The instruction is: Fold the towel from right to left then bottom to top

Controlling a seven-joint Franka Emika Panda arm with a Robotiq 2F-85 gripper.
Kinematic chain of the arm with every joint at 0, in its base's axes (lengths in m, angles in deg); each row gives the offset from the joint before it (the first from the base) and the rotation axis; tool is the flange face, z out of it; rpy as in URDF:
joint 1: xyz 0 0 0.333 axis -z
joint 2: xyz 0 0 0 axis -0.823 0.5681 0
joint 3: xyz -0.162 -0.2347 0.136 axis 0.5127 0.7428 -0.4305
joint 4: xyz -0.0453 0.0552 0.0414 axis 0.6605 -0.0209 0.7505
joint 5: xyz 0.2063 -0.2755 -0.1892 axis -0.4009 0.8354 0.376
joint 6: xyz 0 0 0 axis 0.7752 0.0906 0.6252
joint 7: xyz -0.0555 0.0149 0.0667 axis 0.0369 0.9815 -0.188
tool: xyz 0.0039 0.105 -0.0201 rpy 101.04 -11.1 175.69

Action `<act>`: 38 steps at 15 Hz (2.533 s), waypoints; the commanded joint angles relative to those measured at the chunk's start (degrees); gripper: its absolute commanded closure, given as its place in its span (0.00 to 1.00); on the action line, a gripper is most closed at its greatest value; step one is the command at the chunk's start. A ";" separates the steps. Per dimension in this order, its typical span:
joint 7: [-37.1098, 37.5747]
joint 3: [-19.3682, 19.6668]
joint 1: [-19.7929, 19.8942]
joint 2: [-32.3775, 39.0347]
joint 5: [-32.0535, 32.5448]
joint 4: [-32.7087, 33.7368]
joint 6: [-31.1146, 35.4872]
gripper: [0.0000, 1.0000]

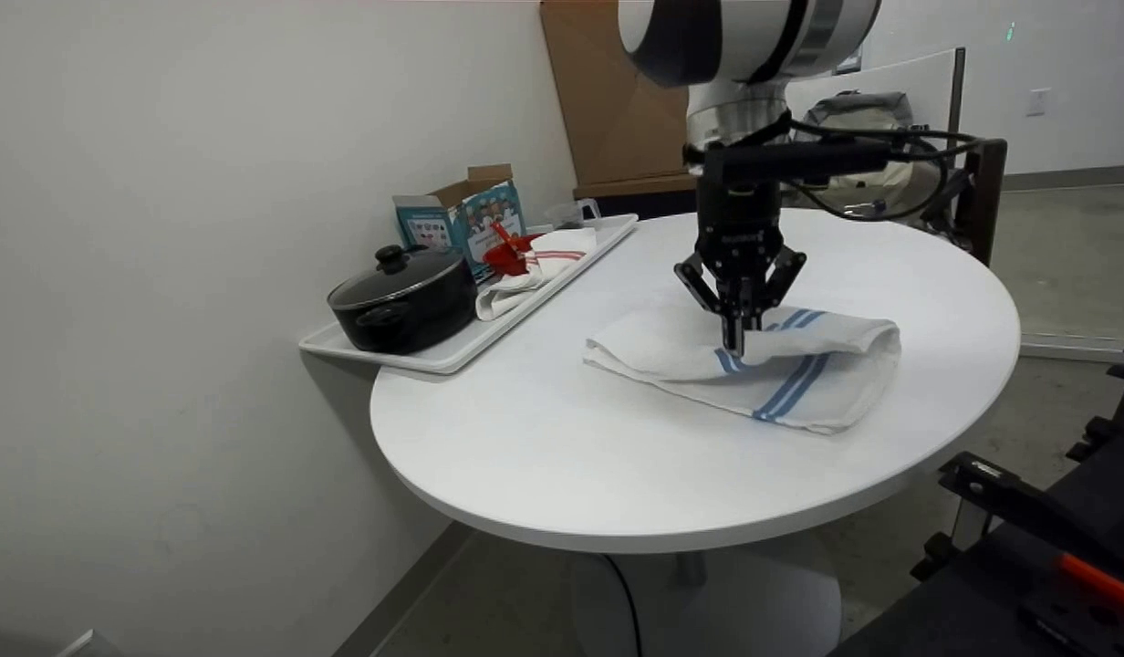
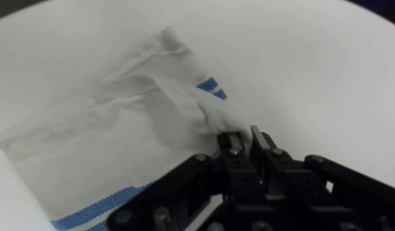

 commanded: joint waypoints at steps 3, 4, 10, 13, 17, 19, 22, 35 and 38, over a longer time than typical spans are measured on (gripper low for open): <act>1.19 2.30 -2.44 -0.50 13.66 -2.68 -10.26 0.89; 3.10 3.19 -2.73 -0.11 16.89 -2.29 -11.95 0.64; 5.14 5.18 -2.45 -0.12 25.21 -1.53 -16.25 0.27; 4.61 5.09 -2.19 -0.84 25.57 -1.82 -16.18 0.05; 2.90 5.40 -0.20 -3.55 21.85 -3.03 -14.69 0.00; 3.16 6.61 1.21 -4.98 20.66 -3.35 -14.47 0.00; 3.11 9.19 3.98 -6.90 19.41 -4.28 -13.44 0.00; 3.92 12.74 6.66 -0.21 20.70 -9.42 4.77 0.00; 4.01 12.91 5.79 2.22 21.53 -10.33 7.82 0.28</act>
